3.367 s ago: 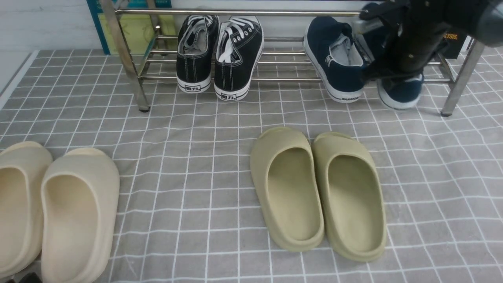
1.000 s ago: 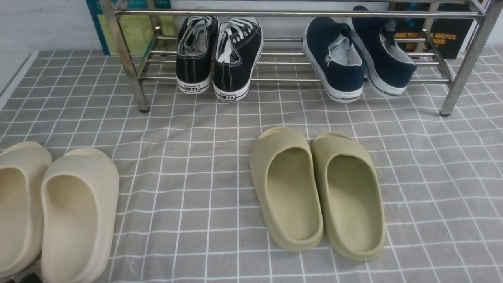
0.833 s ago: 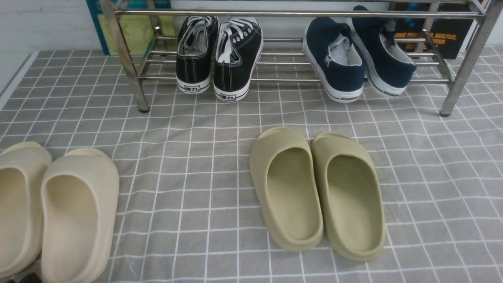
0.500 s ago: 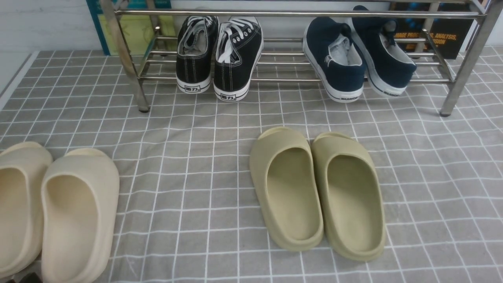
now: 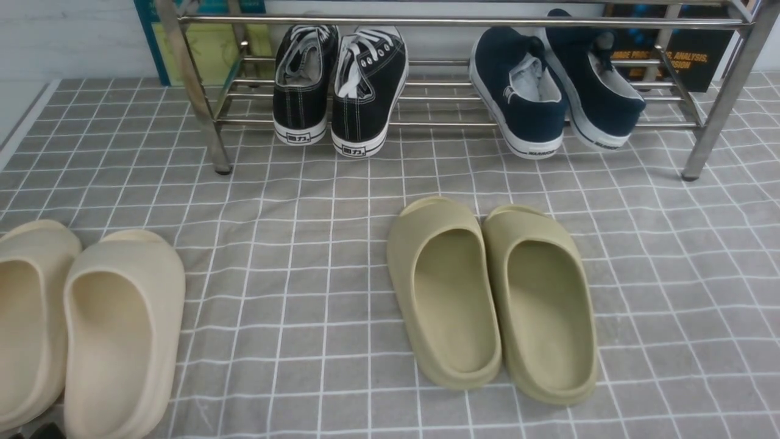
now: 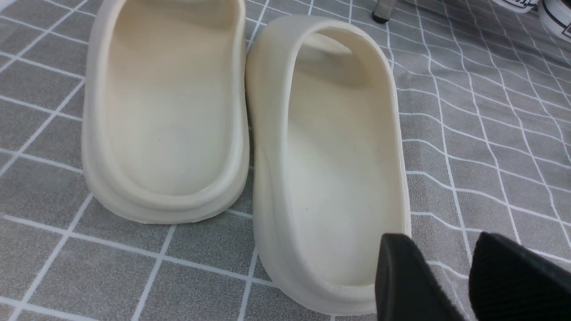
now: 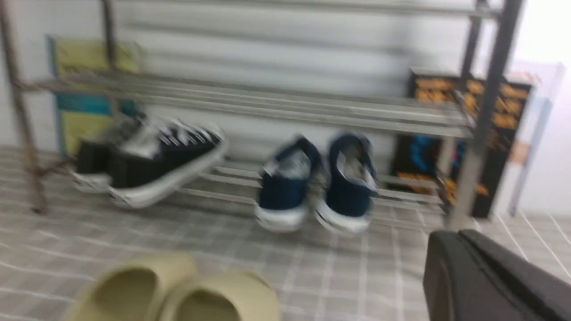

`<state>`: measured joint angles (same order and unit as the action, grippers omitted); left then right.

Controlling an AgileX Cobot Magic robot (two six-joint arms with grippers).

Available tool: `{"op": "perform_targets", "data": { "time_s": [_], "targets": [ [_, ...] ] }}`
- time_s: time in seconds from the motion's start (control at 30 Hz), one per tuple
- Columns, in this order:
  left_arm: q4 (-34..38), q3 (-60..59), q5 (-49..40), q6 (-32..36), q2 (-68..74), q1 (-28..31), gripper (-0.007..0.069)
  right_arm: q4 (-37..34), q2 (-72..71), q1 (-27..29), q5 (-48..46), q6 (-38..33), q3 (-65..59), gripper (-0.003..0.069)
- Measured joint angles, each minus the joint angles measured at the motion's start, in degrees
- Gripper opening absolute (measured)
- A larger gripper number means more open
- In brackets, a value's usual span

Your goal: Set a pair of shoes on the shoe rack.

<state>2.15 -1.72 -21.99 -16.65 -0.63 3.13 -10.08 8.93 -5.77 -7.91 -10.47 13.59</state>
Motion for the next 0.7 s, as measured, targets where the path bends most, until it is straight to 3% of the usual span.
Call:
{"op": "perform_targets", "data": {
  "time_s": [0.07, 0.17, 0.37, 0.53, 0.7],
  "targets": [
    [0.0, 0.0, 0.0, 0.0, 0.0, 0.0, 0.0239, 1.46, -1.54, 2.39, 0.0, 1.29, -2.71, 0.0013],
    [0.0, 0.0, 0.0, 0.0, 0.0, 0.0, 0.0239, 7.24, -5.86, 8.21, -0.38, 8.85, -10.25, 0.0013],
    [0.0, 0.0, 0.0, 0.0, 0.0, 0.0, 0.0239, 15.71, -9.46, 8.96, -5.92, 23.9, -15.03, -0.0003],
    [0.0, 0.0, -0.06, 0.0, 0.0, 0.0, 0.0239, 17.12, -9.52, 8.34, -11.65, 24.84, -15.01, -0.0004],
    [0.0, 0.0, -0.01, 0.0, 0.0, 0.0, 0.0239, 12.87, -9.52, 8.34, -13.57, 20.61, -14.64, -0.0004]
  ]
}}
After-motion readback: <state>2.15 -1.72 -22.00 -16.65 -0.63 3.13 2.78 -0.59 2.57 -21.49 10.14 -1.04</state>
